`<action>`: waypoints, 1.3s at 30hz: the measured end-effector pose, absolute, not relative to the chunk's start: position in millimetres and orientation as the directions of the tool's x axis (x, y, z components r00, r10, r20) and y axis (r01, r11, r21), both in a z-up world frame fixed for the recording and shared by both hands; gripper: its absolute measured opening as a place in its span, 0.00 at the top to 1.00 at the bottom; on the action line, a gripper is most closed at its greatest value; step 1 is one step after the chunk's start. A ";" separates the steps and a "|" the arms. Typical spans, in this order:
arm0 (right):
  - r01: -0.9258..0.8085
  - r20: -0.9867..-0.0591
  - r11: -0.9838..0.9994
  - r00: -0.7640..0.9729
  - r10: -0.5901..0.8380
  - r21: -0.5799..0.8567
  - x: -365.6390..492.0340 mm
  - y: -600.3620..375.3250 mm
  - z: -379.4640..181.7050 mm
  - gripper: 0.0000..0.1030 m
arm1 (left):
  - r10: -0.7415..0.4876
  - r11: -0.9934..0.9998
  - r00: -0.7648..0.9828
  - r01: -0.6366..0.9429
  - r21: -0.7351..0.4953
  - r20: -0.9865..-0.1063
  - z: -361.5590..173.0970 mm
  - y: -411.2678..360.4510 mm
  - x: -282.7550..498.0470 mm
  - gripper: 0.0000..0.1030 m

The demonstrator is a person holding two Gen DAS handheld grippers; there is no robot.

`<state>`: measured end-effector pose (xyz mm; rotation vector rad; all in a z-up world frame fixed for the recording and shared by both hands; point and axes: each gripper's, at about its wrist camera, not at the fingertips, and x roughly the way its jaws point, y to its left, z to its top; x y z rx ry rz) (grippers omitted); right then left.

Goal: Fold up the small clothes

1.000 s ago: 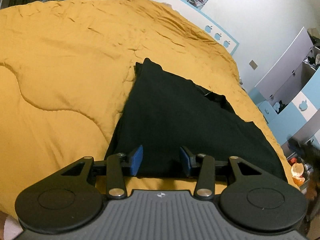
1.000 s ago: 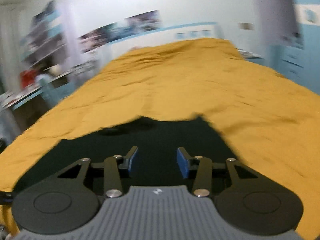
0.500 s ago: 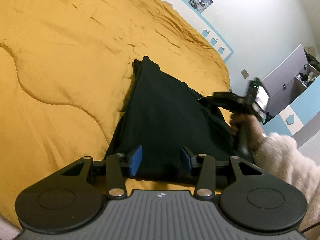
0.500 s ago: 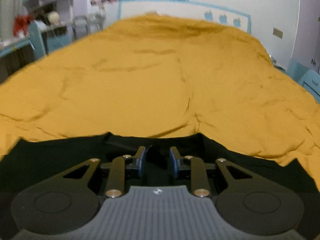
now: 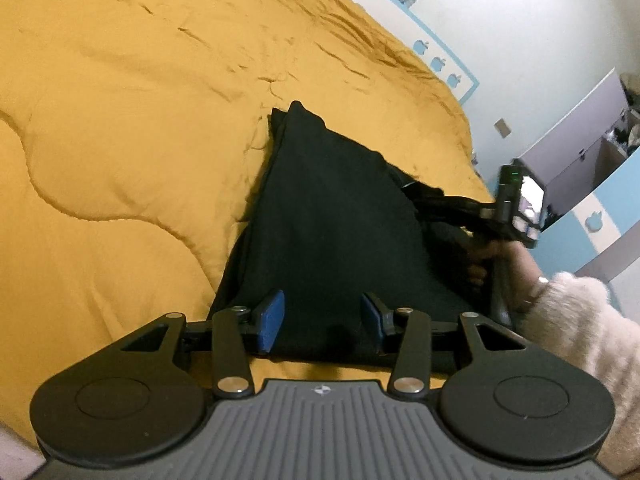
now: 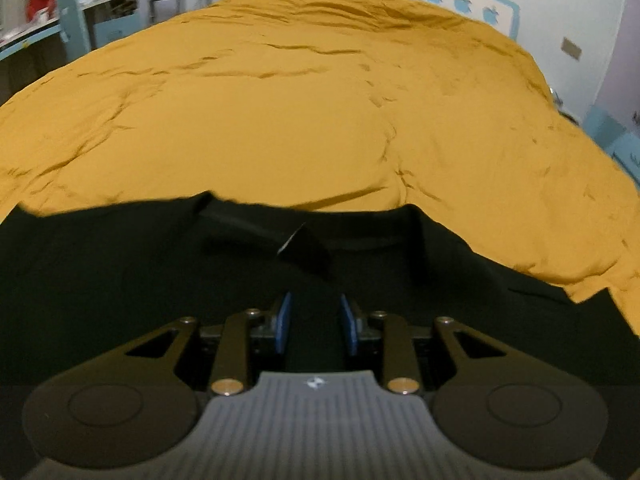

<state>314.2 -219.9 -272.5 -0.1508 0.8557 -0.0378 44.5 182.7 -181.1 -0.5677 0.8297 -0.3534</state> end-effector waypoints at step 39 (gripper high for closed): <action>-0.096 -0.774 0.992 0.634 -0.003 -0.082 32.9 -181.7 -215.1 0.65 | -0.472 0.843 0.641 0.129 -0.522 -0.605 -144.5 186.7 44.1 0.29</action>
